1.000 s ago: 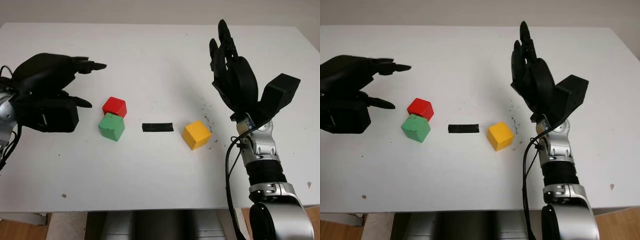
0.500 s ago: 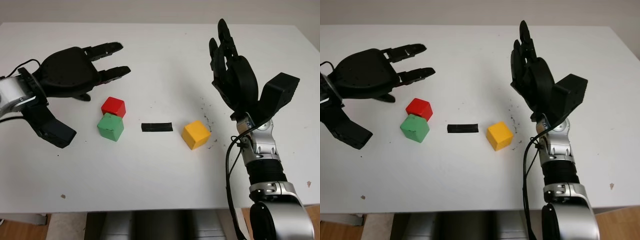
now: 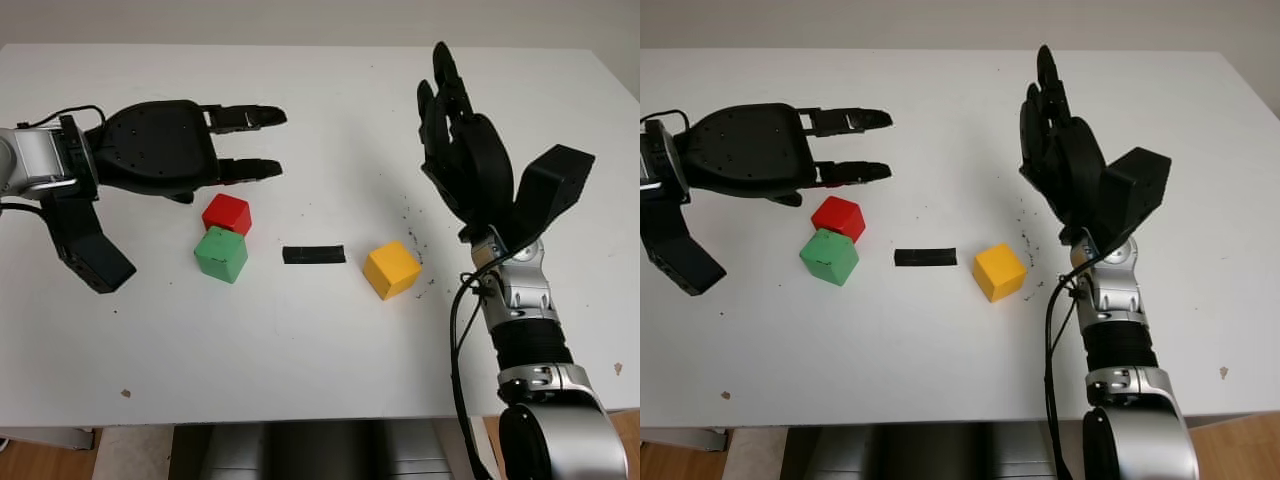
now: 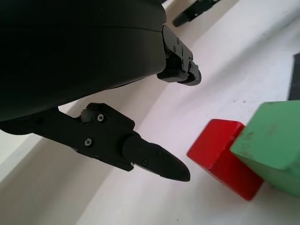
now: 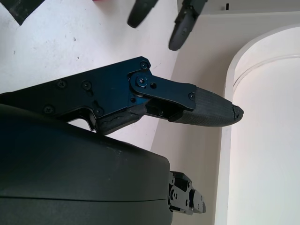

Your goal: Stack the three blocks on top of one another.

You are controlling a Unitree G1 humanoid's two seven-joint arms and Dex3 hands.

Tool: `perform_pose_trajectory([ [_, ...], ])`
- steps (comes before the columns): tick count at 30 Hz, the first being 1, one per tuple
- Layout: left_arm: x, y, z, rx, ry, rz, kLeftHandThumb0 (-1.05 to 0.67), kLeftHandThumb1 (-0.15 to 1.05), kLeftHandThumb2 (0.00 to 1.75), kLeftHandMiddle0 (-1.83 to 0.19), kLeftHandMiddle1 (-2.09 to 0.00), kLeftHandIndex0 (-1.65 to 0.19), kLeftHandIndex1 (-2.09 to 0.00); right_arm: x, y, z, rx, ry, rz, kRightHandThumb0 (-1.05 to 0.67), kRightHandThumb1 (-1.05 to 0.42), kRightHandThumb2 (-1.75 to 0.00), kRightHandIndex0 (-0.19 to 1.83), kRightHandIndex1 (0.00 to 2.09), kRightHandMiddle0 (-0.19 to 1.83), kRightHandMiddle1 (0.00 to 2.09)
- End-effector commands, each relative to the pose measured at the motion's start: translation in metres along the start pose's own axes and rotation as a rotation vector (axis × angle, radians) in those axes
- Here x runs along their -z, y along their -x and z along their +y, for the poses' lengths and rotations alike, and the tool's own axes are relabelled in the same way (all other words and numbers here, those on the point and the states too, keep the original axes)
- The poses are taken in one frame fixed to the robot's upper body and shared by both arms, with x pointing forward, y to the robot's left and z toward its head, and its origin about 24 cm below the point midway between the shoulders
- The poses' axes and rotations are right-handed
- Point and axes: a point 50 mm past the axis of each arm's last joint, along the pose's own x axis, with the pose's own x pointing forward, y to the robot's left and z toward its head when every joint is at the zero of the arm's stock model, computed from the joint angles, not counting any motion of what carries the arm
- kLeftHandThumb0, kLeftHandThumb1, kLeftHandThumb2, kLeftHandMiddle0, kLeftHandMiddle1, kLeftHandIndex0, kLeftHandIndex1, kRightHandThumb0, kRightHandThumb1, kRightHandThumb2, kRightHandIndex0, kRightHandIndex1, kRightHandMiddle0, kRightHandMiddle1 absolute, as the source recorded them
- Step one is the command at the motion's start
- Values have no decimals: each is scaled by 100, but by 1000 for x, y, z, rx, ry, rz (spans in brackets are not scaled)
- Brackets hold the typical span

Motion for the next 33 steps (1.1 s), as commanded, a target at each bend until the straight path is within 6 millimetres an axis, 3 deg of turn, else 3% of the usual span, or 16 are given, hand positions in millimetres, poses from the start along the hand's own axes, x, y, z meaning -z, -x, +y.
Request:
perform_pose_trajectory([
  [1,5,0,7,-2,-25,-19,-34,88,5,2,-7,-35,-15,1,2,1,2,-4,6,-74,-105,-68,-19,0,-19,0],
  [4,0,0,4,-15,35,-39,-35,90,6,-2,-8,-41,-20,1,3,0,10,-7,10,-74,-105,-68,-19,0,-19,0],
  [6,-3,-1,2,-21,61,-47,-35,91,6,-4,-6,-33,-41,1,3,0,14,-9,11,-74,-105,-68,-19,0,-19,0],
  [7,-4,-1,2,-21,64,-49,-35,92,5,-4,-6,-22,-63,2,2,0,16,-10,12,-73,-105,-68,-19,0,-19,0],
  [10,-7,-2,-1,14,49,-74,-37,92,5,-3,-5,-13,-79,1,2,0,23,-7,8,-73,-105,-70,-19,0,-19,0],
  [33,-10,-8,-20,81,-26,-89,-40,93,6,-5,-6,-17,-73,2,7,-4,52,0,3,-76,-105,-67,-17,1,-18,0],
])
